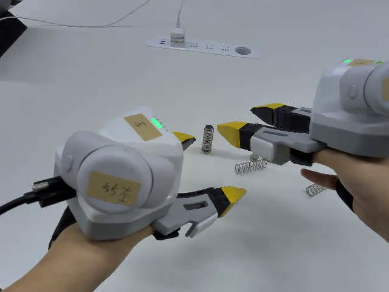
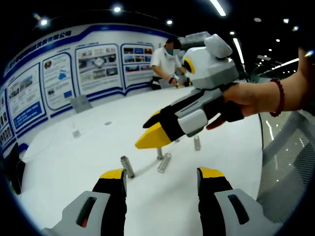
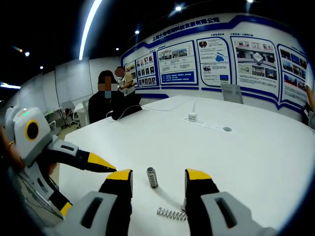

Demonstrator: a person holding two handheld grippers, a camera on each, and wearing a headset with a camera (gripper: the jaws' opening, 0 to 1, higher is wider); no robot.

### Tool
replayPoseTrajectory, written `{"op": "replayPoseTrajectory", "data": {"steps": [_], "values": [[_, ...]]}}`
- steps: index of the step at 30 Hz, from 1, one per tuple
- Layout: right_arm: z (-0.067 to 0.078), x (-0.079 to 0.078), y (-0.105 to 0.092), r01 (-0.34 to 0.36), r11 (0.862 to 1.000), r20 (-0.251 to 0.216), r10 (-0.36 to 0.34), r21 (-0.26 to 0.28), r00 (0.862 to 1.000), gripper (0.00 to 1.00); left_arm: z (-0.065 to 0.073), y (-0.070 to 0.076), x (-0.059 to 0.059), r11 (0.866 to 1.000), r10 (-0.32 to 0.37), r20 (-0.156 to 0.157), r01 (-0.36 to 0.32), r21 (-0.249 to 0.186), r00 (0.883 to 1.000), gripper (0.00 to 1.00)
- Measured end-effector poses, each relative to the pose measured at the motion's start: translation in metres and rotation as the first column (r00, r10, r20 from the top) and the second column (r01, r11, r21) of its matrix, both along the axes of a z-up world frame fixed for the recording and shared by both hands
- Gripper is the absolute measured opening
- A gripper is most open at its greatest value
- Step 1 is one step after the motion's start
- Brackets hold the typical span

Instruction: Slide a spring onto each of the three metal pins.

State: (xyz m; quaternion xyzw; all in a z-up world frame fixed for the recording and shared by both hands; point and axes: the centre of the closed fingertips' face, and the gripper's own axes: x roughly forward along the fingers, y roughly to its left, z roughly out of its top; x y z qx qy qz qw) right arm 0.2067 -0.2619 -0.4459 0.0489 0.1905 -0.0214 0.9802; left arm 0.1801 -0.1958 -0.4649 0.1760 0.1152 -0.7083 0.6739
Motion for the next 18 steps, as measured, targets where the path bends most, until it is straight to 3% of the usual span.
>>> {"op": "replayPoseTrajectory", "data": {"steps": [3,7,18], "values": [[0.002,-0.01,-0.003,0.013,1.0,0.001,-0.013,-0.004,1.0,0.45,-0.002,-0.001,-0.002,1.0,-0.006,-0.011,0.006,0.006,1.0,0.58],[0.007,-0.023,-0.007,0.032,0.999,0.015,-0.032,-0.006,0.999,0.46,-0.002,-0.002,0.0,1.0,-0.019,0.055,0.018,0.007,0.998,0.55],[0.008,-0.06,-0.017,0.073,0.997,0.02,-0.073,-0.014,0.997,0.48,-0.009,-0.02,0.007,0.999,-0.048,0.026,0.047,0.025,0.998,0.49]]}}
